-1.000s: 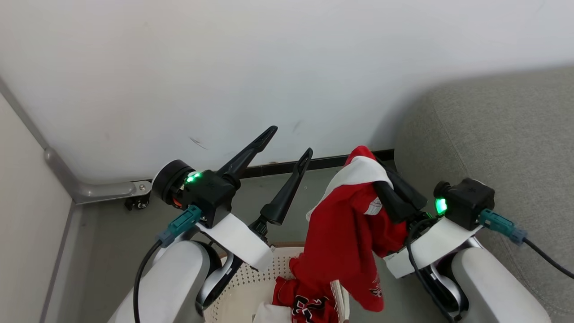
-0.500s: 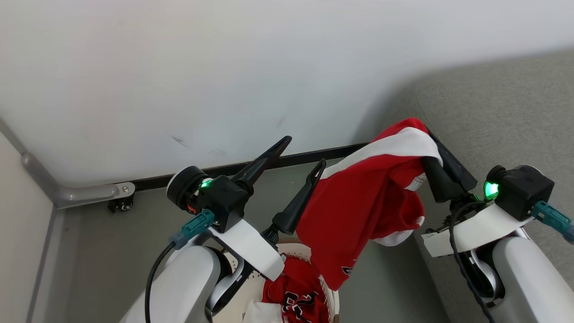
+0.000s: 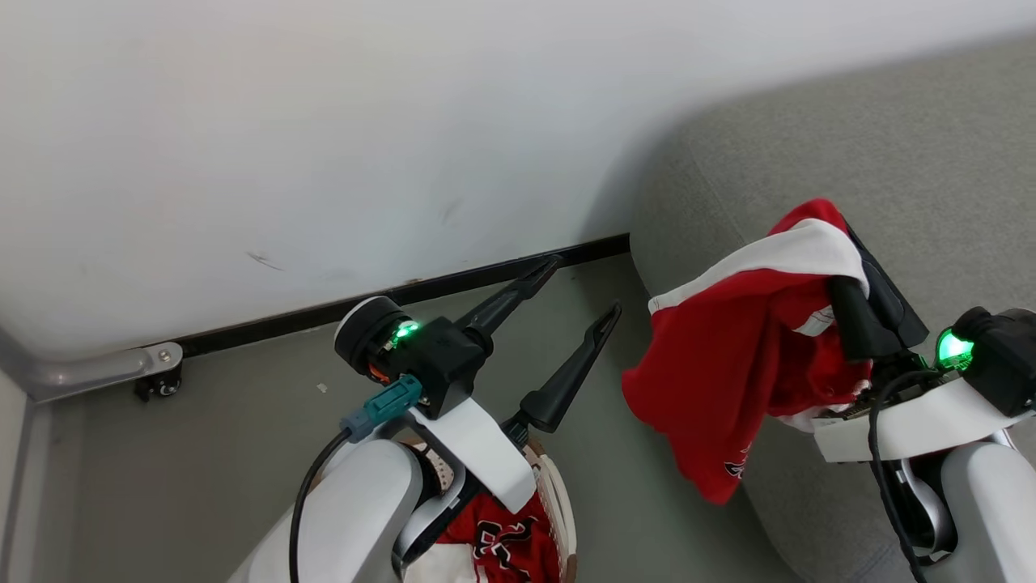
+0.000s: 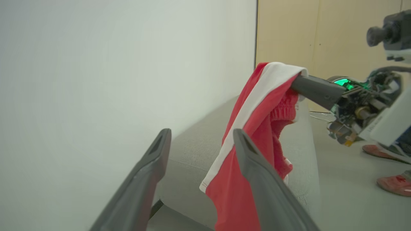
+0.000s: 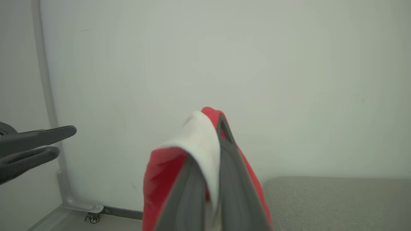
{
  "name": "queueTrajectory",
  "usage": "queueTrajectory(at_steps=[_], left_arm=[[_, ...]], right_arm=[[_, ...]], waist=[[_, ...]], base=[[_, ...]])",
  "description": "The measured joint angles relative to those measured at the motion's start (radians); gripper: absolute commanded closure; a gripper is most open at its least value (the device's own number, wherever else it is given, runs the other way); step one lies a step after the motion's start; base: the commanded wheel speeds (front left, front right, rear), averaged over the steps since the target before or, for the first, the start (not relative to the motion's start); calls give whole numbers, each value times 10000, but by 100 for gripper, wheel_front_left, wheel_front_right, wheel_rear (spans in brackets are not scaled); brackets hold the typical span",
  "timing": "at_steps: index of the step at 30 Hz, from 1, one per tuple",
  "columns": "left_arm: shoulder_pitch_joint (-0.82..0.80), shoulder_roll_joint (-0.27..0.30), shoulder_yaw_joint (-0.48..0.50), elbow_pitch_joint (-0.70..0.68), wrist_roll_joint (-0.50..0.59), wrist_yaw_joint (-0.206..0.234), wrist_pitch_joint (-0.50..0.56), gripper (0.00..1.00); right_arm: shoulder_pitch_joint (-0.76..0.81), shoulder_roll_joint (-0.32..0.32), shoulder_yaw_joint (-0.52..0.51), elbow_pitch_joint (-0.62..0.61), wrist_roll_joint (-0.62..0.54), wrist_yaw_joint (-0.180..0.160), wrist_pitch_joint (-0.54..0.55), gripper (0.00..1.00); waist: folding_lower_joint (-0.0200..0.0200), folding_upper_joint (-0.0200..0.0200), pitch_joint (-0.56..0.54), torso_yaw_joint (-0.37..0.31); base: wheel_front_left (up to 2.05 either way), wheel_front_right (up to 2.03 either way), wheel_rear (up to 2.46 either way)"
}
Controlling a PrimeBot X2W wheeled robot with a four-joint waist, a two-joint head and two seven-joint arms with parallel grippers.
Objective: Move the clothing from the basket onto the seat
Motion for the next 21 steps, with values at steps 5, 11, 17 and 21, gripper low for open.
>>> queueTrajectory(at_steps=[5,11,17,21], left_arm=[[-130,-12,-161,128,-67,-46,29,0],[-304,-15,-232,221,-71,-75,29,0],[-502,6,-234,293,-71,-75,46,0],[-532,79,-226,324,-67,-77,73,0]], right_arm=[[154,134,-198,-232,-173,0,0,100],[309,288,-221,-447,-209,0,0,100],[305,337,-153,-642,-209,0,0,100],[305,426,-100,-673,-209,0,0,100]], waist=[[0,0,118,-418],[0,0,278,-981],[0,0,468,-1557],[0,0,616,-1909]], base=[[0,0,0],[0,0,0],[0,0,0],[0,0,0]])
